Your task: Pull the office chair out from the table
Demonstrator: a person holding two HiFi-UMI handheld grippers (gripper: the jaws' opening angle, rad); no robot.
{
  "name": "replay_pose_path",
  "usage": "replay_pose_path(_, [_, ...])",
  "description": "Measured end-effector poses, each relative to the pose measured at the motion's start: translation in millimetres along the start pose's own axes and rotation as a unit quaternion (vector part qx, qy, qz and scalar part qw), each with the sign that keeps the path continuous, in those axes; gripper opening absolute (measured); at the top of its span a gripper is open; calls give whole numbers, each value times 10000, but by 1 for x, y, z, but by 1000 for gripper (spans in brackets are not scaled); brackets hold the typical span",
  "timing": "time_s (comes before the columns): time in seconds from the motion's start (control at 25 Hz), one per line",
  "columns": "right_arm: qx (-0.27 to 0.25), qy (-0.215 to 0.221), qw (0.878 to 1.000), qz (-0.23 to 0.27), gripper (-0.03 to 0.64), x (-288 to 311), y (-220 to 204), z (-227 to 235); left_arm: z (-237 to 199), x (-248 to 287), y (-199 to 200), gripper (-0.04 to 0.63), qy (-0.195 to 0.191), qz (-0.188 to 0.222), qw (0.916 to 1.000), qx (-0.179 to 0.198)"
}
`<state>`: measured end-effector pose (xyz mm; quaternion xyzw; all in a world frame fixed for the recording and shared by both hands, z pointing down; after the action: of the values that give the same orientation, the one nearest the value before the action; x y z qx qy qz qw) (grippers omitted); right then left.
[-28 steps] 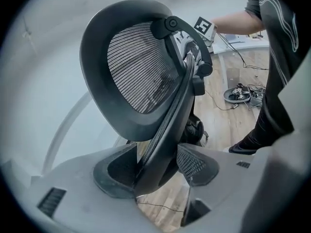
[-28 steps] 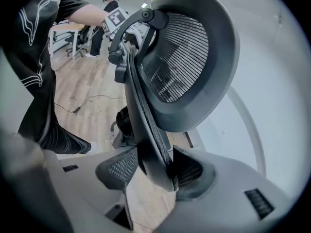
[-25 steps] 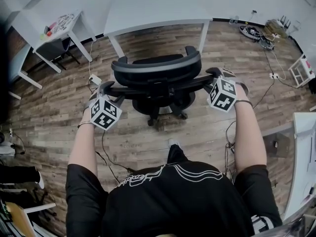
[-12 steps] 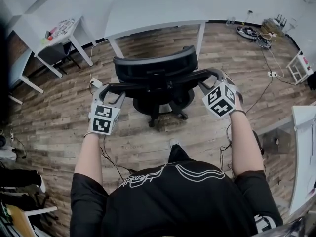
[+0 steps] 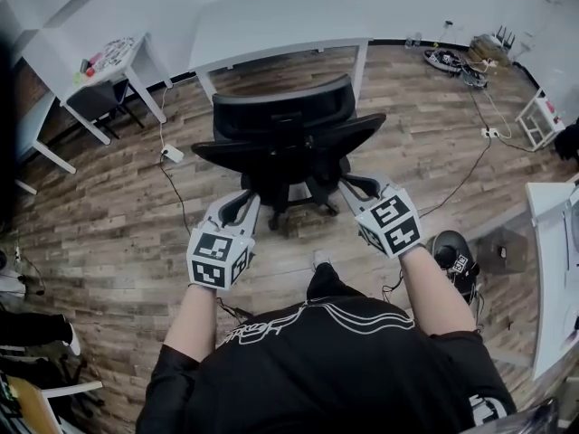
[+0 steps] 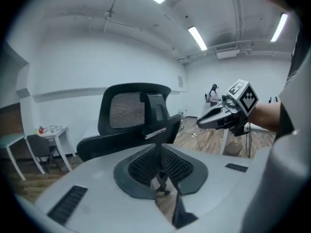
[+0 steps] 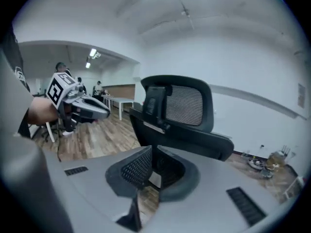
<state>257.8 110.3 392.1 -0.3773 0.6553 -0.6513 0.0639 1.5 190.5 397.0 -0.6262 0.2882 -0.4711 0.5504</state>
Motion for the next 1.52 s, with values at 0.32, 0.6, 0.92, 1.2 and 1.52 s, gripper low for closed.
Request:
replay_pose_path(0.32, [847,1309,9858,630,40,-28,8,-80,50,-37,2,6,-1159,522,9837,-1272])
replay_pose_path(0.6, [1079,1207,9840,746,35,-44,-5,-96,61,-53,-13,6,-1063,539,9832,-1385])
replay_pose_path(0.92, [1004,1306,9841,663,34,-49,-16,-110,69,-57,-19,6,-1040,600,9817,-1475])
replay_pose_path(1.2, [1049,1280,9839,671,34,-52,-18,-107,69,-56,-15,6,-998,654,9838,-1338])
replay_pose_path(1.52, [1090,1258,9834,723,34,-53,-19,-106,76,-59,-15,6,-1356,595,9810,-1255])
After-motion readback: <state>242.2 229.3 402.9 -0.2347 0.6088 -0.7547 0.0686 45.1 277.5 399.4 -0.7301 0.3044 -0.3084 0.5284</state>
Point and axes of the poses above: the fingertips, and each gripper's own axes: x forward along the fingers, z to its right, y out of its top, the point moved 9 cm from there along -x, backward along the fingers, and after that the axes turned 4 degrees about z, right-handed, at the moved point
